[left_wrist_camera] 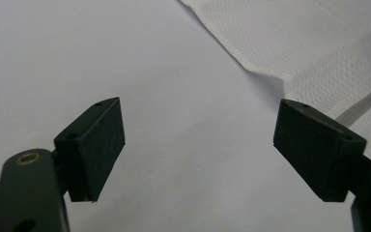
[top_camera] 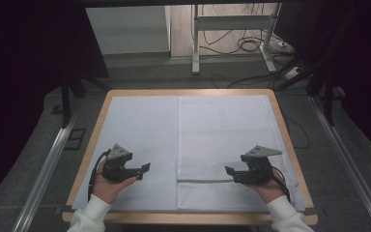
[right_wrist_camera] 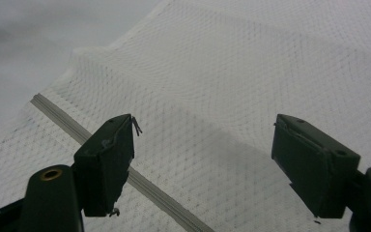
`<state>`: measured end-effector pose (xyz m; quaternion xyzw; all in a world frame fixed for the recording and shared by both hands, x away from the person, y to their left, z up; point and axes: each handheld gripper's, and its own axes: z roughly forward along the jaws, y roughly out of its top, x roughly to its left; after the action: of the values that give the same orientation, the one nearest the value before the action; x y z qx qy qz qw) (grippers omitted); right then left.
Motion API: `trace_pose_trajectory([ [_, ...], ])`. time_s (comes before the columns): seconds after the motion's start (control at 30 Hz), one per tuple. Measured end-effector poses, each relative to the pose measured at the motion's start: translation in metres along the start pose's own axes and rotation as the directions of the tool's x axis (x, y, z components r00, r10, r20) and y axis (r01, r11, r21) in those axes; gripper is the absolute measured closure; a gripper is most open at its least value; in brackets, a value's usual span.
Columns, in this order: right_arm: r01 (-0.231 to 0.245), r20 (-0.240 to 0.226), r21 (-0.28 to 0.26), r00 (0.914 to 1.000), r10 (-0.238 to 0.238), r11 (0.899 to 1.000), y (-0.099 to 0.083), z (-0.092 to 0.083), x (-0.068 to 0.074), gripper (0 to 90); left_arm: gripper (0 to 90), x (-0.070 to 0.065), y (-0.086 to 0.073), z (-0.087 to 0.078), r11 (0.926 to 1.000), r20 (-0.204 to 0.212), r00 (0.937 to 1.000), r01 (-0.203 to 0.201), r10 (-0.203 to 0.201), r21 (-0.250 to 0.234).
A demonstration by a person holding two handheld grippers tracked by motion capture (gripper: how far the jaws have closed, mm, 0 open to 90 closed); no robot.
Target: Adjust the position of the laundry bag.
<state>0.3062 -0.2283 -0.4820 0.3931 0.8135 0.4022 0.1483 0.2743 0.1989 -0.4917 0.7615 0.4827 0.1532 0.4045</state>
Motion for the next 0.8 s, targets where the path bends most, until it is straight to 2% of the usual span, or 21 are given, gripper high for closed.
trace_pose_trajectory([
  [0.13,0.003,0.000,0.000,1.0000,-0.003,1.000,-0.002,0.000,0.000,22.5,18.5,-0.004,0.003,0.002,0.9999,-0.009,0.9999,-0.011,0.011,0.012],
  [0.2,0.001,0.008,0.003,1.0000,-0.001,1.000,-0.004,-0.002,-0.001,22.5,18.5,-0.009,0.006,0.004,0.9998,0.007,0.9998,-0.020,0.020,0.009],
  [0.43,0.005,0.030,-0.001,0.9995,-0.005,1.000,-0.005,-0.005,-0.004,22.6,19.5,-0.018,0.007,0.005,0.9991,0.005,0.9992,-0.040,0.040,0.017],
  [0.6,0.000,0.044,-0.004,0.9990,0.000,1.000,-0.007,-0.006,-0.005,22.7,19.3,-0.020,0.012,0.005,0.9986,0.009,0.9986,-0.053,0.053,-0.001],
  [0.8,0.009,0.039,0.006,0.9992,-0.009,1.000,-0.008,-0.004,-0.004,22.7,19.0,-0.025,0.011,0.005,0.9995,0.024,0.9992,-0.031,0.031,0.007],
])
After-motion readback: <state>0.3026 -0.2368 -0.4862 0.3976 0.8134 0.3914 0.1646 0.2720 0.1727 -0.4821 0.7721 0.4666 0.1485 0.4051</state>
